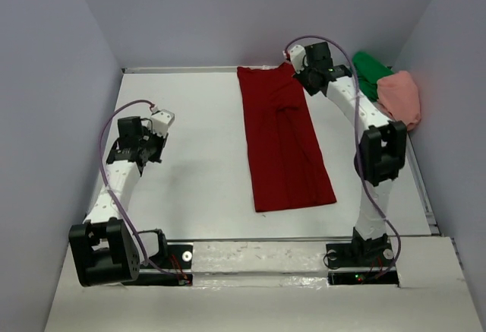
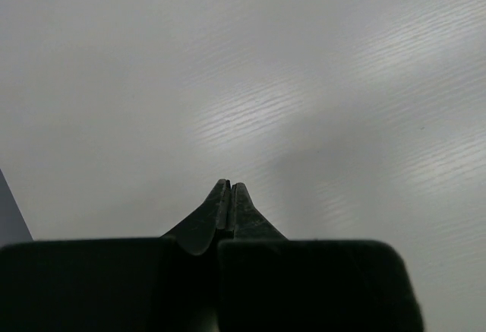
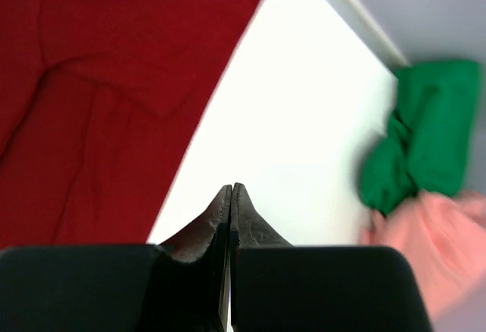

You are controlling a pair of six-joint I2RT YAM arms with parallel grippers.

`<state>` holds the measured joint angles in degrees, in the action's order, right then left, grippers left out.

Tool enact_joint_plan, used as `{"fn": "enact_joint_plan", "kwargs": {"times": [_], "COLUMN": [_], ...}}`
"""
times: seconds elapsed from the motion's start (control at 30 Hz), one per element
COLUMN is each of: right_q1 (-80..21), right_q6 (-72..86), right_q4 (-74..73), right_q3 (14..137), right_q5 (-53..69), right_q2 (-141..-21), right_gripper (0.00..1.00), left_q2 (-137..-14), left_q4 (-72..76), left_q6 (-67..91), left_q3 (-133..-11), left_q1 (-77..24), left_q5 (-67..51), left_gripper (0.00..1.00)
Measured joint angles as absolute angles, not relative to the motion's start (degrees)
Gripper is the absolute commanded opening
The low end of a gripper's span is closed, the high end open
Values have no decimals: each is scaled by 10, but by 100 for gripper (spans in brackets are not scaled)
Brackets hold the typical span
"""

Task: Fold and stack the t-shirts
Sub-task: Rotate the tshirt 90 degrees

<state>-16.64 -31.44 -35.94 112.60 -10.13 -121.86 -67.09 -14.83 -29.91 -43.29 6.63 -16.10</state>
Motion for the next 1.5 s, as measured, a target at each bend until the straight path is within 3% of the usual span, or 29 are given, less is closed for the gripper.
{"fn": "enact_joint_plan", "kwargs": {"times": [0.17, 0.3, 0.53, 0.7, 1.1, 1.5], "right_q1": [-167, -167, -160, -130, -121, -121], "right_q6": [-296, -268, -232, -227, -227, -221], "right_q4": [-354, -380, -462, -481, -480, -484], "right_q3": [970, 832, 617, 590, 591, 609], "right_q5": [-101, -72, -1, 8, 18, 39], "right_q2": [-999, -845, -730, -658, -708, -798], "right_gripper": [0, 0, 0, 0, 0, 0], "left_q2": [-679, -752, -990, -1138, -1386, -1418], "left_q4": [-161, -163, -176, -187, -260, -278], "left_q6": [-328, -335, -327, -315, -263, -227], "left_q3": [-489, -564, -783, -912, -1185, -1220], "left_q1": [-3, -79, -165, -211, -258, -258], "left_q5": [-197, -238, -303, -321, -334, -296], "left_gripper": [0, 0, 0, 0, 0, 0]}}
